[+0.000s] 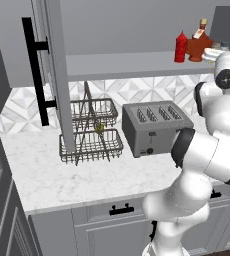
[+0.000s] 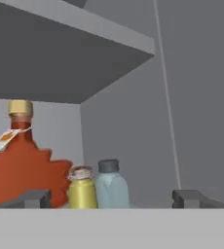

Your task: Put the shaker and condiment bottle from the counter next to their counterparts in the cabinet.

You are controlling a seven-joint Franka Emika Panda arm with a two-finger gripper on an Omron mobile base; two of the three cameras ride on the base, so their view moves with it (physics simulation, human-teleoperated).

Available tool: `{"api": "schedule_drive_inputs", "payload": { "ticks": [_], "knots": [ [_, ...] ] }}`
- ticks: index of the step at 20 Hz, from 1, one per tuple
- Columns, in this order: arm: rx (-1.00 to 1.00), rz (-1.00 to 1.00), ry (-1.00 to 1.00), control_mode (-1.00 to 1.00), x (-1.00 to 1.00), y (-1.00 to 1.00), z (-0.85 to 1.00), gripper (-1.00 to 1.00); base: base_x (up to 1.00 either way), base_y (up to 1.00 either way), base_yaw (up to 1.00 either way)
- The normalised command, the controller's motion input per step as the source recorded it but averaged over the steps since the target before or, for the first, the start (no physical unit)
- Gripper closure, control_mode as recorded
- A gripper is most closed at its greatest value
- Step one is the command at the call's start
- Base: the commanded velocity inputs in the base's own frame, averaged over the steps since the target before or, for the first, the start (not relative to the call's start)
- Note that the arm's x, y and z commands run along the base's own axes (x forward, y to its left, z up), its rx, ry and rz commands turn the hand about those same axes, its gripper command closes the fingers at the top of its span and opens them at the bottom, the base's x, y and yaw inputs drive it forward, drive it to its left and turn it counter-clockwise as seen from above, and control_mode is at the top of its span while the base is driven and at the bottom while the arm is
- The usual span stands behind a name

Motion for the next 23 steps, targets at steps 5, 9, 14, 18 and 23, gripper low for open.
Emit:
{"api": "schedule_drive_inputs", "payload": {
  "ticks": [5, 9, 14, 18, 23],
  "knots": [
    [-0.08, 0.12, -0.15, -1.00, -0.83, 0.68, 0.00, -1.00, 0.00, 0.00, 0.00],
    [-0.14, 0.10, 0.05, -1.00, -1.00, 0.69, -0.53, -1.00, 0.00, 0.00, 0.00],
    [-0.18, 0.07, 0.14, -1.00, -1.00, 0.37, -0.94, -1.00, 0.00, 0.00, 0.00],
    [-0.19, 0.04, 0.17, -1.00, -1.00, 0.16, -1.00, -1.00, 0.00, 0.00, 0.00],
    [-0.05, 0.01, 0.08, -1.00, -0.52, 0.04, -0.36, -1.00, 0.00, 0.00, 0.00]
  ]
}}
